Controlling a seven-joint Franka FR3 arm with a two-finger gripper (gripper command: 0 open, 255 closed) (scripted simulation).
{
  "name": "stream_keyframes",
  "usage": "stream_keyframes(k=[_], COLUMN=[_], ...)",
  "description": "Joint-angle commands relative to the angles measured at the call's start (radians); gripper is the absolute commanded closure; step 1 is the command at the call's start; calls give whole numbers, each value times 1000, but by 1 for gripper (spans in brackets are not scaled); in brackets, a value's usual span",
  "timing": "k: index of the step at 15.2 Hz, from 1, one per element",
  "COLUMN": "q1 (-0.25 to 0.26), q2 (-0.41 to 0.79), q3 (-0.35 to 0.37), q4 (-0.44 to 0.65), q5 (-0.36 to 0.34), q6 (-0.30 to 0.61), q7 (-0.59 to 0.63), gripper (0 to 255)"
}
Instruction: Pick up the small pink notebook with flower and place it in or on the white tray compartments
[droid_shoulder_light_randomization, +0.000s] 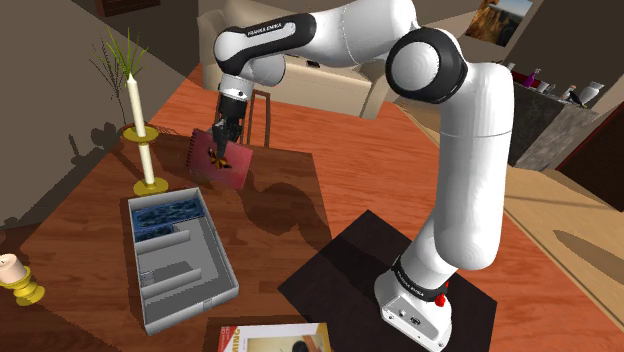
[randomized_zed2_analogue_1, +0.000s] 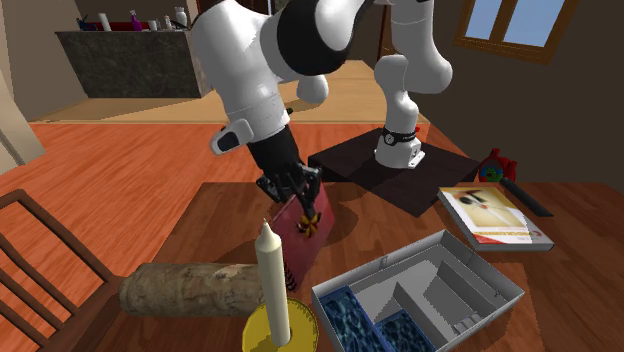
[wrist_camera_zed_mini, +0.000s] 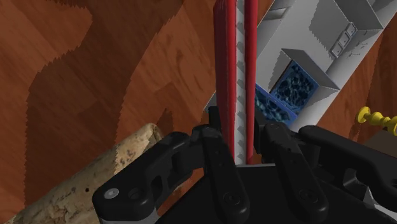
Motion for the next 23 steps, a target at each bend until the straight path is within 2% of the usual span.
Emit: stream_keyframes(k=[1, 5, 14, 22, 23], q1=[-1, -2, 119, 232, 232], q2=[-11, -27, -174, -251, -245], q3=[-1, -2, 60, 131, 131], q4=[10, 28, -164, -250, -256], q5=[-3, -7, 9, 21, 22], q6=[-20, -52, 52, 126, 137], q7=[6, 17, 164, 328, 324], gripper=[255, 255, 255, 255, 255])
